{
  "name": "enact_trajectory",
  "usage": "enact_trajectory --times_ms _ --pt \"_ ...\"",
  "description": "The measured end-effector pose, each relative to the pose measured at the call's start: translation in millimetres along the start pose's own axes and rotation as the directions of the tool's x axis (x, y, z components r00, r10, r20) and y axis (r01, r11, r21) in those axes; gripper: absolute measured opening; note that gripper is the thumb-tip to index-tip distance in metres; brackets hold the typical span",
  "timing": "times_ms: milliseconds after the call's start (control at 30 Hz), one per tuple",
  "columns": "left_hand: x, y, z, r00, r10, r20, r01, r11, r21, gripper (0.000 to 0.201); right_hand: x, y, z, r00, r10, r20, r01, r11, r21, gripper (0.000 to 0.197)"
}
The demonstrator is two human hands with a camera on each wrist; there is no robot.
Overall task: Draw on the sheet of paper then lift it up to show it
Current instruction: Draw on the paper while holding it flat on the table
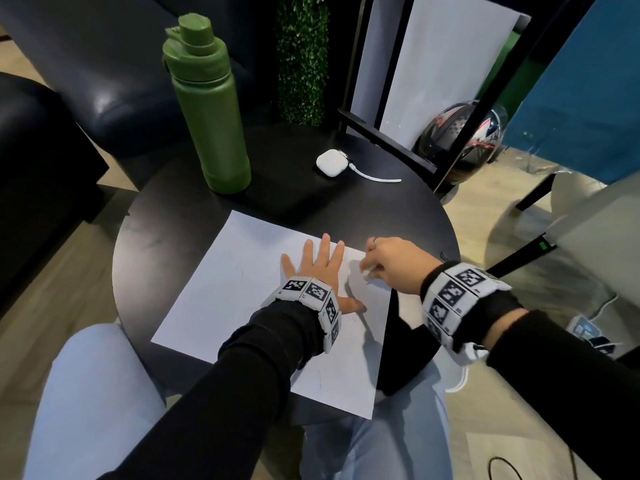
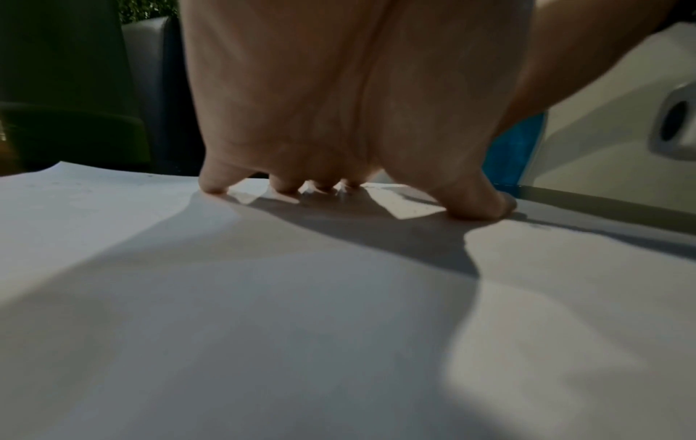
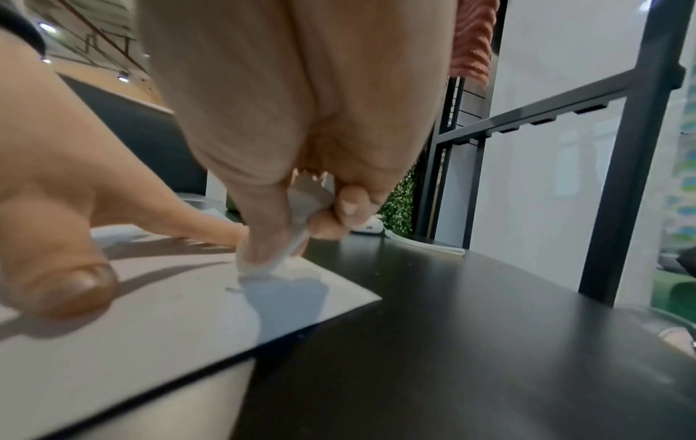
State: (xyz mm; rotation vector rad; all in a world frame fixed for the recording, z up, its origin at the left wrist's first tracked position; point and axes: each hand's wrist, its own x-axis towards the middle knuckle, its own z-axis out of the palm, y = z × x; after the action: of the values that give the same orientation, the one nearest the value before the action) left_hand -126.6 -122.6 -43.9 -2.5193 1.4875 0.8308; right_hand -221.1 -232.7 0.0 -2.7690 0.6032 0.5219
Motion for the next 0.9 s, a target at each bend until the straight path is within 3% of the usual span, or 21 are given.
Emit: enact_trajectory --times_ms 133,333,433,533,633,767,900 --pt "-1.1 2.3 -1.5 1.0 -0.019 -0.005 0.019 1.0 -0.019 0.117 17.2 -16.7 6.7 0.987 0.027 -0.157 -0.018 0.998 0.06 0.023" --pt "-1.2 0.7 1.1 1.0 -0.01 -0.016 0.01 1.0 -0.001 0.114 -8.6 -0.7 10.6 0.999 -0.045 0.026 0.046 0.999 -0.028 0.023" --pt "-1.3 1.9 -0.2 1.0 -0.013 -0.019 0.013 1.0 0.004 0.114 9.3 -8.7 3.7 0.998 0.014 -0.068 -0.009 0.998 0.068 0.02" --pt "-2.7 3.4 -1.5 0.999 -0.025 -0.028 0.025 1.0 -0.008 0.115 22.9 -13.0 2.8 0.993 0.023 -0.114 -0.017 0.999 0.051 0.021" --pt "-0.9 2.0 -0.2 1.0 -0.014 -0.015 0.014 1.0 -0.014 0.115 7.6 -2.5 11.5 0.996 -0.038 -0.084 0.04 0.999 0.022 0.02" --pt "1.5 1.2 3.4 1.0 0.006 -0.01 -0.006 1.0 -0.003 0.116 -8.9 6.0 5.9 0.996 -0.07 0.055 0.072 0.997 -0.041 0.022" --pt "0.4 2.5 0.9 1.0 -0.002 -0.015 0.002 1.0 0.002 0.116 12.2 -6.9 -0.9 0.994 -0.024 -0.107 0.028 0.999 0.033 0.023"
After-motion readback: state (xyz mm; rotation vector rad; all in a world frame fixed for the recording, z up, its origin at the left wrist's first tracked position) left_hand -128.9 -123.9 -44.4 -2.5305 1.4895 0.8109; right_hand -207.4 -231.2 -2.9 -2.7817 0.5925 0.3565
